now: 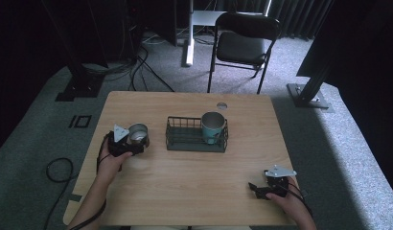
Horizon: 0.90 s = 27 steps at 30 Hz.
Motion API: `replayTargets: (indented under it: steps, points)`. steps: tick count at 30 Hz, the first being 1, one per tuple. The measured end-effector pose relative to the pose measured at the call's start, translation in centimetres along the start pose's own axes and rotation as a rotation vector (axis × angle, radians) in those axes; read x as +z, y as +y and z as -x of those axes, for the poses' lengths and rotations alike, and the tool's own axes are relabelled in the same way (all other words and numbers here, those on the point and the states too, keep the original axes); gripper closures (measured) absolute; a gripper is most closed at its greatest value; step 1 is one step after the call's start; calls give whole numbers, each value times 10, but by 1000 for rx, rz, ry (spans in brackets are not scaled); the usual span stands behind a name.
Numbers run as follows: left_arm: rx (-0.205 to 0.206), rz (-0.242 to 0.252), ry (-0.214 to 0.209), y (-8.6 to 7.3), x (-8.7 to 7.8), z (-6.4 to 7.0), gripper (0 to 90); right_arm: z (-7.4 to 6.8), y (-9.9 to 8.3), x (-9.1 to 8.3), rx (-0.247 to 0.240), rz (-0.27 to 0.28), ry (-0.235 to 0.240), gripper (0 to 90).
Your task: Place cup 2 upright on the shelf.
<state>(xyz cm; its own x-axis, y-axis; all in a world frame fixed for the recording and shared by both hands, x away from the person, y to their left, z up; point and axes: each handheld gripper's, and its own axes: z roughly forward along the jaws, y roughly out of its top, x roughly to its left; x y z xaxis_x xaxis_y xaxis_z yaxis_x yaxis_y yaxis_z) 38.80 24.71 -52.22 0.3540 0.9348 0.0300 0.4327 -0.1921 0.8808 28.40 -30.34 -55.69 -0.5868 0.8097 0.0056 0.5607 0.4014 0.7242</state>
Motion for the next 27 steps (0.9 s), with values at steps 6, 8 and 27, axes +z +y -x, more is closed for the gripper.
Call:
replayTargets:
  steps: [6,8,27]
  points:
    - [25,-2,-13,3,4,0,43,0,0,0,0,0,0,117]
    - [13,-2,-12,3,7,-1,43,0,0,0,0,0,0,117]
    - [30,-8,-11,7,21,3,89,0,0,0,0,0,0,117]
